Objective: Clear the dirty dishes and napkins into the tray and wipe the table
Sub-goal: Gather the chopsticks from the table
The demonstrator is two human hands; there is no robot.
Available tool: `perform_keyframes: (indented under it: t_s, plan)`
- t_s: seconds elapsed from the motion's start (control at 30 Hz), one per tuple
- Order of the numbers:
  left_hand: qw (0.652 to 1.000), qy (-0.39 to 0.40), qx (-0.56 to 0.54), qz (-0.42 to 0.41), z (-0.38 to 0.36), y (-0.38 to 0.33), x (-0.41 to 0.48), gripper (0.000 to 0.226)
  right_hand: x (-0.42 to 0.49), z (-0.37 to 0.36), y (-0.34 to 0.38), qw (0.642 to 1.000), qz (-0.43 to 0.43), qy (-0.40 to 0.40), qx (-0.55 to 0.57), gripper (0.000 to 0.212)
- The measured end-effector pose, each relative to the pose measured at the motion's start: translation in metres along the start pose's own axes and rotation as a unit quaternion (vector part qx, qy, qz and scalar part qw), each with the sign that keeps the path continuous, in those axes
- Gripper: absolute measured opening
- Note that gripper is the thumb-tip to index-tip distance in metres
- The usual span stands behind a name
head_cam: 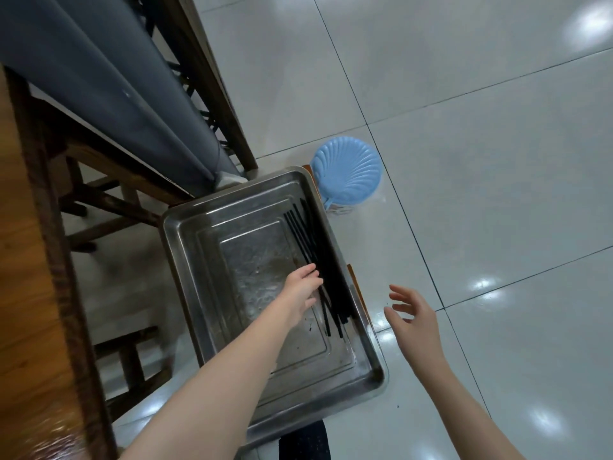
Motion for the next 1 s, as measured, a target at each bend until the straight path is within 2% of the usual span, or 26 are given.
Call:
perform_keyframes:
  t_s: [0.1,0.27,0.67,0.87,1.0]
  plan:
    - [0.999,0.016,0.035,-0.014,0.012,-0.011,-0.030,0.054,-0.006,-0.001,0.024,1.000,0.013,0.013,0.008,0.032]
    - [0.989,0.024,0.097,-0.105,0.042,-0.035,-0.095,0.048,-0.021,-0.003,0.083,0.997,0.078,0.023,0.012,0.034]
    - [0.964,-0.044,0.033,-0.262,0.153,-0.067,-0.265,0.039,-0.128,-0.044,0.213,0.975,0.204,0.088,-0.016,0.034]
    - [0.943,-0.095,-0.027,-0.317,0.253,-0.046,-0.344,0.033,-0.211,-0.087,0.254,0.958,0.260,0.111,-0.040,0.032]
    - [0.941,-0.106,-0.048,-0.318,0.330,-0.018,-0.386,0.031,-0.270,-0.121,0.271,0.954,0.276,0.114,-0.040,0.030]
Point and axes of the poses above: each hand's wrist, its own x-axis towards the middle knuckle, its own z-axis out of the back of the hand, y = z × x, the point moved 1 cm from there along x, towards the middle knuckle, and after that the axes turned 11 degrees about -x, right-handed, at the moved point
